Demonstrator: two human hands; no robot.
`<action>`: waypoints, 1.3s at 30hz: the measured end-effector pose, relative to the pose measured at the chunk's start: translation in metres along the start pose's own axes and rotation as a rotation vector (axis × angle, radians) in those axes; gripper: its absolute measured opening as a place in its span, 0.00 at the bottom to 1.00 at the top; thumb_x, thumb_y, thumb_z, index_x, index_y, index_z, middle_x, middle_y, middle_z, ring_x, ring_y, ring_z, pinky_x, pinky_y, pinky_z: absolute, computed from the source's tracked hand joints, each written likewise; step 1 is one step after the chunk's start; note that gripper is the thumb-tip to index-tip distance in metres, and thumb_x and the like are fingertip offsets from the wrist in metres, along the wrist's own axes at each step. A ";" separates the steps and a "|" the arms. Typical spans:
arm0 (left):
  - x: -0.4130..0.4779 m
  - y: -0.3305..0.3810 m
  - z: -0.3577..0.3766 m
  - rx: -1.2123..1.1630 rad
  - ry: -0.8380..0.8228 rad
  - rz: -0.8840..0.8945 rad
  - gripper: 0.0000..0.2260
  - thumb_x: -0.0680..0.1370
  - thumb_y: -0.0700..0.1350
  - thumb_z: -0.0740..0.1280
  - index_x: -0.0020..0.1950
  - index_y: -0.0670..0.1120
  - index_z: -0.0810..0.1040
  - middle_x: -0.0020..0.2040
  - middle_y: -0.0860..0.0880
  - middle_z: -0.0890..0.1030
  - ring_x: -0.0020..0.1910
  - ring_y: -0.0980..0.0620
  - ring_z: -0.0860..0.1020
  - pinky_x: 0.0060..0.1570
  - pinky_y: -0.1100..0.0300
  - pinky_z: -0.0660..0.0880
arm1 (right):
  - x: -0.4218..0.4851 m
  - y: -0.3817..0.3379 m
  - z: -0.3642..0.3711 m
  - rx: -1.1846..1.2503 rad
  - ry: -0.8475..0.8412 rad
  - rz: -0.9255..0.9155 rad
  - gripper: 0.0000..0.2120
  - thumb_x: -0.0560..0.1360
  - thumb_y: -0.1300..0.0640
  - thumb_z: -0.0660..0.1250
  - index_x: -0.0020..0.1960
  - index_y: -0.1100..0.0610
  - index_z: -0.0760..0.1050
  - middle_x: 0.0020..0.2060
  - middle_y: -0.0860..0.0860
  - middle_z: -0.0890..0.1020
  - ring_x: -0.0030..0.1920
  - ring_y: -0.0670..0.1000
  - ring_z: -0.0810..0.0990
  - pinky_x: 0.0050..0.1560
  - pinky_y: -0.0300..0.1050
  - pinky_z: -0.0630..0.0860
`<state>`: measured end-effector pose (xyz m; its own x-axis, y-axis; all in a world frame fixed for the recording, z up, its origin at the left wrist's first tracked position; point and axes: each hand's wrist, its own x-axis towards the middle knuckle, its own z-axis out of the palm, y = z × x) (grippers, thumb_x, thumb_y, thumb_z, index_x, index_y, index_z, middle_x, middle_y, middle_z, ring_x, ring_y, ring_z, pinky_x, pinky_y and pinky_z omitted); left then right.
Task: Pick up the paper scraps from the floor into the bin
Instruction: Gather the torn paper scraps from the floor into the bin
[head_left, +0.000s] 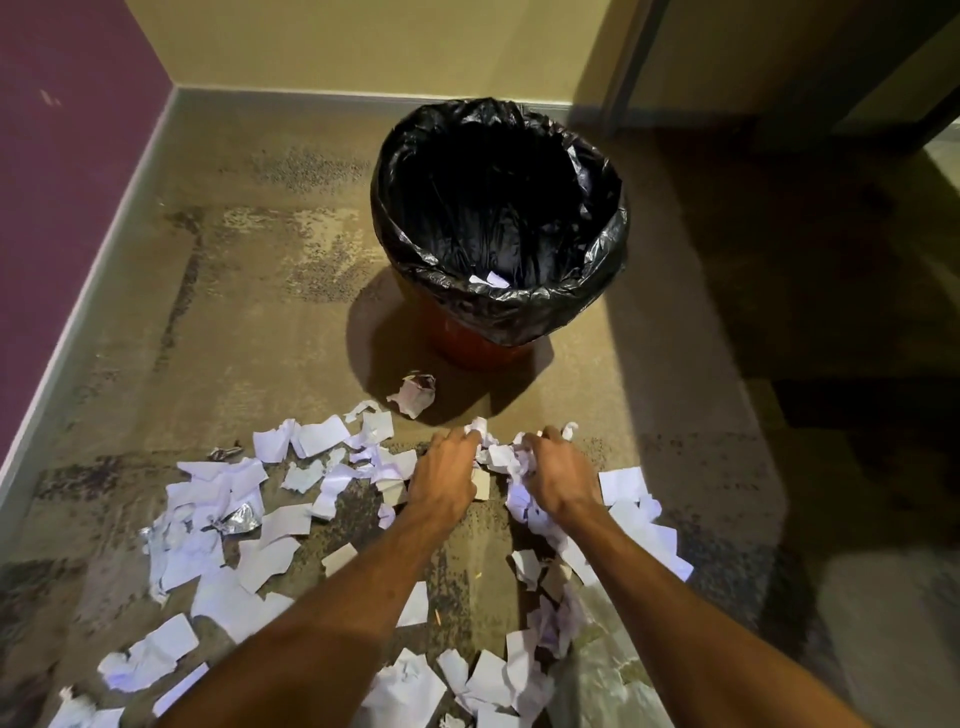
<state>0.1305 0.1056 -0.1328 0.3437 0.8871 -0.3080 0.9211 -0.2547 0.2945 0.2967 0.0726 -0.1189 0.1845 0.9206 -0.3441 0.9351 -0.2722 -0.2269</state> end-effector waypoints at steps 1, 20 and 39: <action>-0.002 -0.001 -0.003 -0.015 0.033 -0.003 0.25 0.78 0.37 0.74 0.74 0.49 0.74 0.68 0.47 0.80 0.65 0.46 0.78 0.60 0.52 0.80 | -0.003 -0.001 -0.003 0.037 0.012 0.021 0.17 0.80 0.59 0.73 0.68 0.51 0.81 0.69 0.51 0.78 0.56 0.53 0.84 0.55 0.49 0.83; -0.044 0.018 -0.191 -0.164 0.197 0.155 0.12 0.80 0.40 0.67 0.60 0.53 0.81 0.51 0.50 0.81 0.52 0.48 0.81 0.50 0.50 0.81 | -0.052 -0.044 -0.142 0.462 0.202 0.067 0.11 0.77 0.65 0.75 0.59 0.58 0.87 0.56 0.50 0.87 0.51 0.49 0.83 0.53 0.41 0.79; -0.021 0.033 -0.276 -0.203 0.489 0.285 0.09 0.80 0.44 0.69 0.60 0.52 0.82 0.46 0.52 0.81 0.47 0.50 0.81 0.49 0.50 0.83 | -0.046 -0.079 -0.227 0.747 0.322 -0.032 0.06 0.72 0.61 0.74 0.38 0.54 0.87 0.31 0.46 0.85 0.28 0.39 0.73 0.32 0.40 0.73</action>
<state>0.1033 0.1847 0.1331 0.4039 0.8809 0.2466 0.7348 -0.4730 0.4861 0.2834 0.1154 0.1211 0.3456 0.9354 -0.0745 0.5140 -0.2551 -0.8190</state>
